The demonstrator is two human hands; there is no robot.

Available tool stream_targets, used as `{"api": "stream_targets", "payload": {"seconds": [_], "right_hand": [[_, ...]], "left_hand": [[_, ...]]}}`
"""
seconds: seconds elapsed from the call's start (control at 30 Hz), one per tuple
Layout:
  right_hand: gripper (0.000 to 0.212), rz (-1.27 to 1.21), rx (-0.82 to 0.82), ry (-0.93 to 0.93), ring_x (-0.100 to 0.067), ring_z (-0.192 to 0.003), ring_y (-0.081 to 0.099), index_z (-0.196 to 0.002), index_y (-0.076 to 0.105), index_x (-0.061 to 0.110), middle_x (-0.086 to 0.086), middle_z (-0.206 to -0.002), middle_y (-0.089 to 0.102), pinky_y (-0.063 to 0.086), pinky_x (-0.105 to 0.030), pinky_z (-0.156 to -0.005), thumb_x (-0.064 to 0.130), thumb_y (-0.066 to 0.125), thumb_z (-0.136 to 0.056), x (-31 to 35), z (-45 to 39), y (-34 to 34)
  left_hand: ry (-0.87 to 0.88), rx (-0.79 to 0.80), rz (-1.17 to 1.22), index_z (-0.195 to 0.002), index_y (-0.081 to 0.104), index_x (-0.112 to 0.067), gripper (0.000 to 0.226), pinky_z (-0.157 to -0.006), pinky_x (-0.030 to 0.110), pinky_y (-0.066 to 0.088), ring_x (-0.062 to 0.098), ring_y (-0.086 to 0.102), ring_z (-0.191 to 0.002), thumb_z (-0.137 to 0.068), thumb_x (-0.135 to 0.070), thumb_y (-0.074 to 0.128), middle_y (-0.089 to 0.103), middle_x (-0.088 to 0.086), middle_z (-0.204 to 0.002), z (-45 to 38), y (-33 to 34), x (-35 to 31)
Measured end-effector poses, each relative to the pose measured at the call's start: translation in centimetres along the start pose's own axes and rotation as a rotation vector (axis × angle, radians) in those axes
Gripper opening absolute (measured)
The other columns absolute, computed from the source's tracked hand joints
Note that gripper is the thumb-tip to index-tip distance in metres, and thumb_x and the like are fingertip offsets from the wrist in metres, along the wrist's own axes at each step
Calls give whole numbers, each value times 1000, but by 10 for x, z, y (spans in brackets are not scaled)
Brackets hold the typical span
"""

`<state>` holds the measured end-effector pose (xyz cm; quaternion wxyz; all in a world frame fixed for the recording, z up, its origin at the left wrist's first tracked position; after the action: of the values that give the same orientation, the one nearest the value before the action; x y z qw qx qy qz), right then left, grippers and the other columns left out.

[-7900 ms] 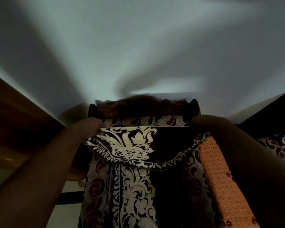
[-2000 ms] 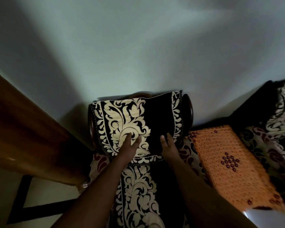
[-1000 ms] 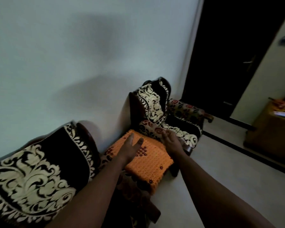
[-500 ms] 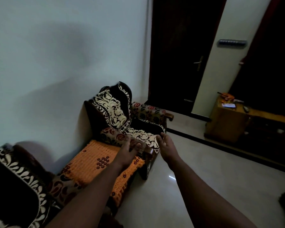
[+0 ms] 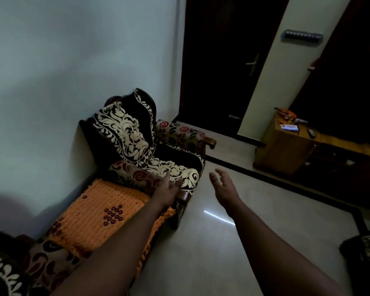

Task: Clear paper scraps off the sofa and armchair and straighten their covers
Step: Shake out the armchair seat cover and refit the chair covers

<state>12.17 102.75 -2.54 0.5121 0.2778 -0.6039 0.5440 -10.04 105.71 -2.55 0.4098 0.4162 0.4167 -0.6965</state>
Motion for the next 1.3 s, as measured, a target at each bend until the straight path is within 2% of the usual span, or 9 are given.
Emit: {"api": "stream_targets", "payload": {"seconds": [0.1, 0.2, 0.33, 0.5, 0.6, 0.7, 0.87, 0.97, 1.3], "right_hand": [[87, 25, 10, 33, -21, -139, 39, -147, 42, 27, -5, -154, 40, 40, -48, -112, 81, 48, -79, -8, -28, -1], [87, 24, 26, 55, -22, -140, 39, -147, 43, 27, -6, -155, 39, 39, -47, -112, 81, 49, -78, -18, -55, -4], [79, 29, 69, 85, -23, -139, 41, -148, 42, 25, -6, -155, 38, 41, -39, -104, 72, 51, -86, -35, -104, -14], [57, 17, 165, 74, -15, -128, 44, -143, 45, 22, -7, -151, 45, 43, -35, -100, 53, 56, -96, -60, -181, -38], [57, 21, 219, 98, -18, -130, 46, -144, 45, 22, -7, -151, 45, 45, -40, -105, 52, 57, -96, -76, -230, -59], [65, 48, 274, 137, -24, -137, 44, -147, 43, 22, -7, -153, 43, 45, -48, -109, 58, 57, -94, -93, -270, -74], [67, 114, 366, 158, -26, -137, 45, -147, 43, 22, -8, -152, 45, 45, -44, -107, 59, 55, -94, -109, -334, -79], [65, 155, 440, 164, -27, -137, 46, -145, 44, 24, -7, -152, 46, 45, -47, -108, 61, 55, -93, -116, -368, -68], [66, 370, 579, 123, -22, -132, 49, -144, 46, 23, -4, -146, 50, 46, -48, -108, 62, 56, -91, -114, -482, -14]], "left_hand": [[-43, 13, 12, -159, 11, -34, 123, -119, 55, 30, 30, 23, -151, -60, -94, 50, 19, 6, -167, -33, 4, 9], [-76, 17, -3, -160, 12, -31, 113, -119, 55, 30, 29, 25, -150, -70, -87, 52, 23, 6, -165, -57, 12, 13], [-110, 7, -37, -160, 12, -32, 101, -120, 54, 27, 29, 20, -152, -81, -79, 52, 19, 5, -166, -94, 28, 10], [-176, -64, -73, -156, 12, -45, 101, -119, 54, 30, 30, 22, -152, -74, -88, 52, 24, 3, -165, -159, 60, 22], [-223, -93, -125, -161, 11, -26, 102, -120, 48, 29, 29, 24, -151, -80, -77, 48, 23, 8, -165, -192, 87, 15], [-271, -129, -139, -161, 11, -22, 89, -121, 45, 27, 30, 23, -151, -93, -65, 47, 19, 8, -166, -216, 108, 14], [-337, -183, -117, -160, 11, -26, 124, -123, 47, 24, 26, 22, -152, -65, -100, 37, 20, 7, -166, -263, 129, 28], [-375, -202, -93, -161, 10, -25, 130, -124, 47, 22, 24, 20, -153, -60, -102, 35, 18, 4, -167, -291, 135, 45], [-531, -245, -34, -161, 13, -29, 93, -120, 46, 27, 30, 24, -151, -87, -78, 42, 21, 5, -166, -383, 118, 74]]}}
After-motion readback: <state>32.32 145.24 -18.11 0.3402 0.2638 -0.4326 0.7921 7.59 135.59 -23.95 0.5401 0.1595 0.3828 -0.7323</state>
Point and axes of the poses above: each hand's wrist, its own z-axis away from the middle knuckle, its own y-axis out of the palm, x = y × z, the point moved 2 cm from there along -z, towards the middle knuckle
